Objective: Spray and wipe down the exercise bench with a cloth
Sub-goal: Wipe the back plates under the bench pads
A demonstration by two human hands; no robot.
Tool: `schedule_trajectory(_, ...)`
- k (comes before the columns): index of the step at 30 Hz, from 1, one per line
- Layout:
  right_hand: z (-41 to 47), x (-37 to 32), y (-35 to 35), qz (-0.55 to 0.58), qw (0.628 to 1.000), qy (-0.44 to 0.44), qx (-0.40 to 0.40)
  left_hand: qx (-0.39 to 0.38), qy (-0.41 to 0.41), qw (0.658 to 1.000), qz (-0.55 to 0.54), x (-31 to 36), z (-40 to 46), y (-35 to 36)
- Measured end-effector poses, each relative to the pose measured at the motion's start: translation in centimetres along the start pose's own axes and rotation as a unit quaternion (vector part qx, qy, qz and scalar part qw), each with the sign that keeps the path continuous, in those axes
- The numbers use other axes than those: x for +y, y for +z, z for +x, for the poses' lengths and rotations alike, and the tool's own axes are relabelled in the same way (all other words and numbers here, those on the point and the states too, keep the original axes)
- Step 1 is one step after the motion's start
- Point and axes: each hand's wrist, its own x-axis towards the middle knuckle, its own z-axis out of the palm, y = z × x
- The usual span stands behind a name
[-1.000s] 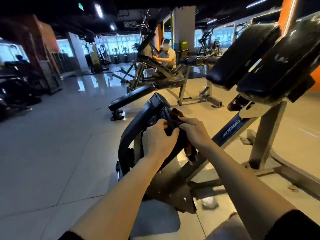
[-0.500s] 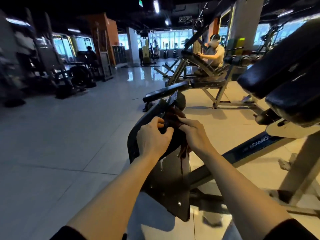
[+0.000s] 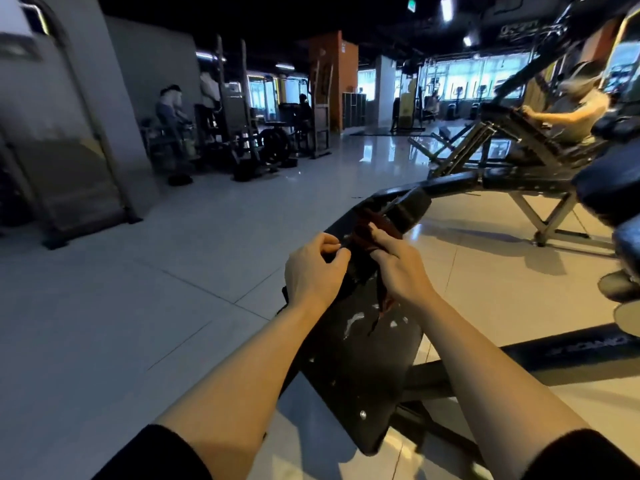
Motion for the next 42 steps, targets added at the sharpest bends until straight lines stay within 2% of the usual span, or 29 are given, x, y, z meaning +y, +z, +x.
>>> schedule_trajectory(4, -0.3, -0.1, 0.7, 0.048, 0.998, -0.006, 0.026, 0.018, -0.005, 0.999, -0.037, -0.2, -1.4, 0.9)
schedule_trajectory(9, -2.0, 0.9, 1.0, 0.065, 0.989, -0.13, -0.042, 0.09, 0.012, 0.994, -0.055, 0.1, -2.0, 2.4)
schedule_trajectory(12, 0.7, 2.2, -0.1, 0.072, 0.99, -0.107, -0.052, 0.131, 0.037, 0.99, -0.04, 0.1, -2.5, 3.3)
schedule_trajectory(16, 0.5, 1.4, 2.1, 0.089, 0.991, -0.1, 0.01, 0.226, 0.076, 0.971, 0.005, -0.2, -3.4, 4.1)
schedule_trajectory(18, -0.8, 0.9, 3.0, 0.117, 0.984, -0.134, 0.008, 0.263, 0.059, 0.963, -0.006, -0.3, -3.6, 4.6)
schedule_trajectory(20, -0.8, 1.4, 2.7, 0.137, 0.976, -0.17, -0.025, 0.292, 0.023, 0.955, -0.038, 0.0, -3.5, 5.1)
schedule_trajectory(22, 0.5, 2.5, 1.6, 0.08, 0.973, -0.211, -0.055, 0.313, -0.005, 0.948, -0.055, 0.5, -3.6, 5.5)
schedule_trajectory(24, 2.1, 4.0, 0.8, -0.019, 0.974, -0.219, -0.05, 0.319, -0.014, 0.946, -0.06, 0.8, -3.9, 5.7)
schedule_trajectory(25, 2.4, 4.3, 0.5, -0.04, 0.98, -0.189, -0.041, 0.32, -0.016, 0.946, -0.055, 0.9, -4.0, 5.7)
schedule_trajectory(28, 1.4, 3.8, 1.2, -0.031, 0.989, -0.147, -0.008, 0.329, -0.028, 0.943, -0.034, 1.1, -4.3, 6.1)
schedule_trajectory(32, -0.6, 3.4, 1.3, 0.003, 0.98, -0.196, -0.04, 0.352, -0.051, 0.934, -0.035, 1.8, -4.4, 7.1)
schedule_trajectory(35, 0.7, 4.3, -0.1, -0.018, 0.968, -0.239, -0.072, 0.331, -0.065, 0.941, -0.032, 2.1, -4.8, 7.1)
schedule_trajectory(36, 1.4, 4.6, -0.6, -0.034, 0.969, -0.233, -0.071, 0.319, -0.068, 0.945, -0.028, 2.2, -5.0, 6.9)
schedule_trajectory(39, 2.3, 5.2, -1.0, -0.046, 0.987, -0.142, -0.062, 0.288, -0.074, 0.955, 0.001, 2.3, -5.3, 6.4)
schedule_trajectory(42, 1.2, 4.4, 0.5, -0.032, 0.99, -0.138, -0.024, 0.283, -0.072, 0.956, 0.02, 2.3, -5.3, 6.5)
